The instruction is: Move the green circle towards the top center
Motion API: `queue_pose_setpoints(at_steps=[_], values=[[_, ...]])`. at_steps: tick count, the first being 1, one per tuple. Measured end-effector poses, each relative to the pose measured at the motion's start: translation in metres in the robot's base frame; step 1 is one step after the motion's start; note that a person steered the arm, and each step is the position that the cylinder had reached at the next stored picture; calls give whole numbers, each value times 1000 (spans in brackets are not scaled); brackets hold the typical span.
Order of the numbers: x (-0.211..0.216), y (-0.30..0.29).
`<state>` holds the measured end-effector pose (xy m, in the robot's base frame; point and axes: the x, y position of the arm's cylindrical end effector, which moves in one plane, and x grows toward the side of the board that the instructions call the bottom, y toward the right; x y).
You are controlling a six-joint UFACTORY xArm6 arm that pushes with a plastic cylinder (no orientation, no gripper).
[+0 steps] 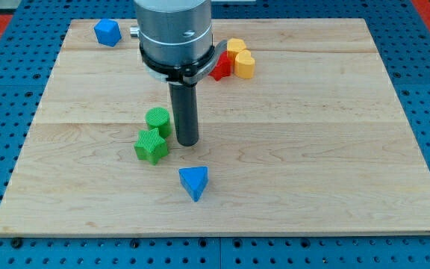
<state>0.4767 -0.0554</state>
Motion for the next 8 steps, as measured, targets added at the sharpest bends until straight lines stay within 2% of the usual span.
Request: queue_pose_setpoints(at_steps=[1,3,4,5,6,7,8], values=[[-20,-45],[-54,-95],[-105,-122],[-148,-111],[-143,-126],[-187,-136],[-197,-120]])
